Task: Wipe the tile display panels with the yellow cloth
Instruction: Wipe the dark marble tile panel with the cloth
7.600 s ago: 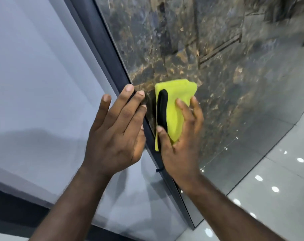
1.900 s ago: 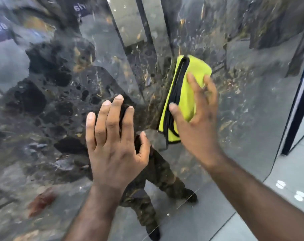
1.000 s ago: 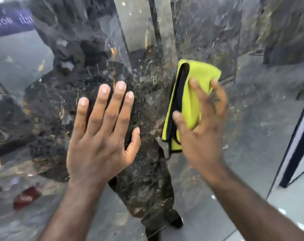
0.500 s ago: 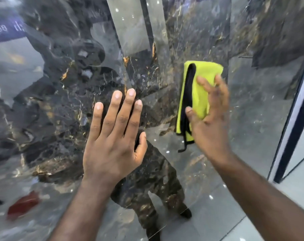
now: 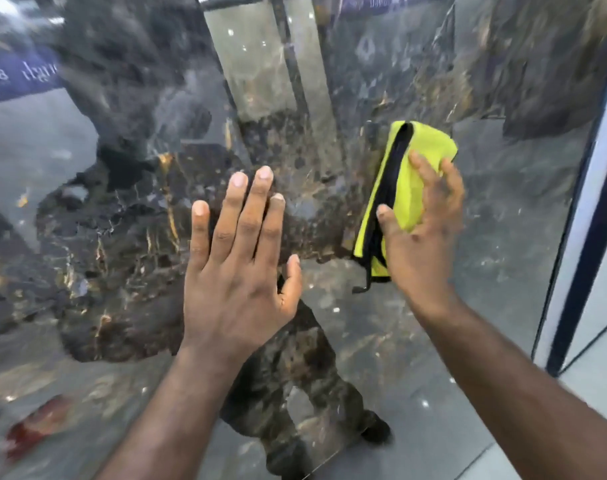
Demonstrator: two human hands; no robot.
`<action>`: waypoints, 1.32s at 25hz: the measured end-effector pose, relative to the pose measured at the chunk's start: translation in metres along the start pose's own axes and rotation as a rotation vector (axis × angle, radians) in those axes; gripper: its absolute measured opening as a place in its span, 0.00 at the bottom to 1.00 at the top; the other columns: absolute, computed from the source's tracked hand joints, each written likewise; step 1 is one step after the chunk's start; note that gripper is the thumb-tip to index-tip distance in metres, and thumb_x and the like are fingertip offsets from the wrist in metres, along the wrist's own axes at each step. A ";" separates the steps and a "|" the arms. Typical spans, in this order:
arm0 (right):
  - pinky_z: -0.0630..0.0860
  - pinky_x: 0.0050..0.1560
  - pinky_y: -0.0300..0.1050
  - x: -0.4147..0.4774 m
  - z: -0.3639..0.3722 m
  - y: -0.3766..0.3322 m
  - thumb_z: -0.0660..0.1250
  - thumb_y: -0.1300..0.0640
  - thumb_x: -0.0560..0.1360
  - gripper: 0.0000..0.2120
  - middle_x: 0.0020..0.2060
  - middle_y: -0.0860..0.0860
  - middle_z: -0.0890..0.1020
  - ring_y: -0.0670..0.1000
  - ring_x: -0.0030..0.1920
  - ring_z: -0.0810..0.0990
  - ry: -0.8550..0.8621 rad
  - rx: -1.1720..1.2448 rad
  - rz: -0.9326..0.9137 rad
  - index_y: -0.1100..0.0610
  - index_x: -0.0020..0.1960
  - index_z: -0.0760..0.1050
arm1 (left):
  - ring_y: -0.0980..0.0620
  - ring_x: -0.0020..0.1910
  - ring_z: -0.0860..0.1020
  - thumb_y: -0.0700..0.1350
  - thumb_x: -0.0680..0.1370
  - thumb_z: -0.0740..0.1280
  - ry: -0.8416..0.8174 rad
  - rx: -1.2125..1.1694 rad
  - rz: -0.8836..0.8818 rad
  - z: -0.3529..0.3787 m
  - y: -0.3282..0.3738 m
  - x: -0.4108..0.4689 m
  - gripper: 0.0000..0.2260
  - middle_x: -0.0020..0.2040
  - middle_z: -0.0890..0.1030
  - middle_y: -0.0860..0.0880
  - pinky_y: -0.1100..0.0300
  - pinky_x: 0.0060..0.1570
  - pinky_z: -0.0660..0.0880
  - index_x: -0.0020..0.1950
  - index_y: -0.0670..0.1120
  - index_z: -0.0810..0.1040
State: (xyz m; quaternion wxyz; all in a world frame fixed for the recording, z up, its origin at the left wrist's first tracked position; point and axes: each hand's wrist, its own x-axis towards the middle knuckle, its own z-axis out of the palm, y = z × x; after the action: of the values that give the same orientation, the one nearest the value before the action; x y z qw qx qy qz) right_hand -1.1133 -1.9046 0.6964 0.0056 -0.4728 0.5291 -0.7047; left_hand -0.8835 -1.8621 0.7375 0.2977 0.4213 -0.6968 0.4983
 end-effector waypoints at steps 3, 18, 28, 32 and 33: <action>0.54 0.84 0.56 -0.003 -0.012 0.033 0.72 0.54 0.75 0.36 0.82 0.56 0.59 0.50 0.83 0.57 0.077 0.056 0.247 0.47 0.82 0.66 | 0.40 0.87 0.57 0.52 0.83 0.66 -0.007 -0.007 0.001 0.011 0.030 0.027 0.31 0.87 0.61 0.41 0.39 0.86 0.44 0.83 0.40 0.69; 0.53 0.82 0.44 0.025 -0.036 0.093 0.72 0.56 0.81 0.34 0.84 0.48 0.52 0.42 0.83 0.52 -0.072 0.054 0.121 0.39 0.82 0.63 | 0.39 0.87 0.56 0.56 0.85 0.64 0.001 0.092 0.033 0.059 0.103 0.066 0.35 0.87 0.60 0.42 0.39 0.85 0.53 0.88 0.42 0.60; 0.54 0.81 0.37 0.019 -0.040 0.090 0.73 0.57 0.80 0.32 0.80 0.56 0.59 0.46 0.80 0.59 0.029 0.083 0.313 0.41 0.79 0.66 | 0.38 0.87 0.58 0.54 0.85 0.64 0.010 0.071 0.033 0.059 0.104 0.062 0.33 0.87 0.60 0.41 0.38 0.85 0.55 0.87 0.41 0.62; 0.49 0.71 0.20 0.075 -0.039 0.073 0.74 0.57 0.79 0.33 0.79 0.53 0.59 0.36 0.74 0.60 -0.042 0.012 0.021 0.36 0.77 0.64 | 0.38 0.86 0.57 0.53 0.84 0.64 0.005 0.039 0.053 0.059 0.102 0.062 0.33 0.87 0.61 0.40 0.38 0.85 0.53 0.86 0.40 0.63; 0.50 0.71 0.20 0.092 -0.044 0.086 0.74 0.58 0.80 0.32 0.79 0.53 0.60 0.37 0.74 0.61 -0.002 0.011 0.020 0.37 0.77 0.65 | 0.39 0.86 0.57 0.53 0.84 0.64 0.011 0.049 0.046 0.058 0.102 0.061 0.32 0.87 0.61 0.41 0.39 0.86 0.51 0.86 0.41 0.64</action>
State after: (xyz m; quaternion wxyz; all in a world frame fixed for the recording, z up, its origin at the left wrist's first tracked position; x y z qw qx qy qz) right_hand -1.2361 -1.9570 0.6930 0.0158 -0.4680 0.5300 -0.7070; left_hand -1.0019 -1.9200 0.7243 0.2796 0.4095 -0.6923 0.5242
